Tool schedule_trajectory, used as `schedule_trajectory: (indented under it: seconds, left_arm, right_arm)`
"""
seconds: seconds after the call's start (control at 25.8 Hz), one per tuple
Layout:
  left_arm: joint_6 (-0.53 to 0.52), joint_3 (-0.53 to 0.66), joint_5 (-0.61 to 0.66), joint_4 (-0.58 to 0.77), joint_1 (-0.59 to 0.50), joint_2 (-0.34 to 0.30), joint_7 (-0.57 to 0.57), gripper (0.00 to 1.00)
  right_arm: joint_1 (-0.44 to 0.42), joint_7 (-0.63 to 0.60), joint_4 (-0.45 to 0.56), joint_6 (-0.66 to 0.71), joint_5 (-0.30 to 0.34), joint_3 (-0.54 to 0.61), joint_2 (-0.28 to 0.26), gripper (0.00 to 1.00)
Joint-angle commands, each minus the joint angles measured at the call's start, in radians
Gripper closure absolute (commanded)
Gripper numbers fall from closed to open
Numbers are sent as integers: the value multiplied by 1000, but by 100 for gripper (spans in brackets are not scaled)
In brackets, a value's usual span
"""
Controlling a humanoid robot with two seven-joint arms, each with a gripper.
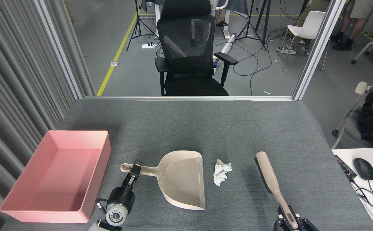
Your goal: Sweep and dump garbage into bin
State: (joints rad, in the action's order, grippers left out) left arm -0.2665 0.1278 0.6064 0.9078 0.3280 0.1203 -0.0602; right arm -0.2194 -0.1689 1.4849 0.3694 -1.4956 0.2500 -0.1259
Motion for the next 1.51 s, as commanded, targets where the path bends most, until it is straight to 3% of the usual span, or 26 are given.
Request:
schedule_trajectory:
  seconds: [0.0,0.12,0.43,0.66,1.2,1.47]
  left_arm:
    - [-2,13,-1,8,0,1,-26,59]
    - [-23,56,1,10,0,10,-69,71]
    - [-46,64,3,10,0,10,-76,83]
    - [-68,67,3,10,-1,9,-75,83]
    - [-80,59,6,19,-13,9,-76,85]
    - [-80,58,7,26,-13,9,-82,86]
  right_arm:
    - [0,-6,0,0,0,0,0,90]
    - [0,-6,0,0,0,0,0,90]
    - [0,-11,0,2,0,-3,2,89]
    - [-11,-9,-6,-1,-2,-14,5,90]
    - [5,-3,-55,-15,-5,-94,114,90]
    - [8,-12,-84,-73,-3,-201,164,91]
